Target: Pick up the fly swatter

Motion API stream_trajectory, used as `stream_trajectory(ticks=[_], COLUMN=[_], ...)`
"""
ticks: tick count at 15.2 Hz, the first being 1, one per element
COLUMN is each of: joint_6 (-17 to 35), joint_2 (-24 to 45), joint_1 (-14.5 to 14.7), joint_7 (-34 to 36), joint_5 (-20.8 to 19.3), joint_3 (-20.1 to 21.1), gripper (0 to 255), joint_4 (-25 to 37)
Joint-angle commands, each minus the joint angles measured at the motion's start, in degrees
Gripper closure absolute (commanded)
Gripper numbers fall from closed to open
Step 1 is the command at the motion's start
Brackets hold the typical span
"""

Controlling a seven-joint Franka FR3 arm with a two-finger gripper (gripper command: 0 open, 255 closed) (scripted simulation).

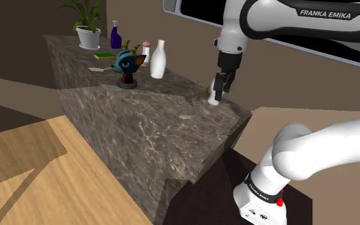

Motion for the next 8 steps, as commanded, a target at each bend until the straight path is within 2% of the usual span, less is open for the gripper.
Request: stream_trajectory(ticks=[1,8], joint_6=[0.00,4.30], joint_2=[0.00,1.43], joint_1=[0.00,-0.03], joint_7=[0.00,-21.40], joint_5=[0.00,-8.73], joint_3=[0.00,-11.45], gripper=[0,0], joint_4=[0.00,-1.93])
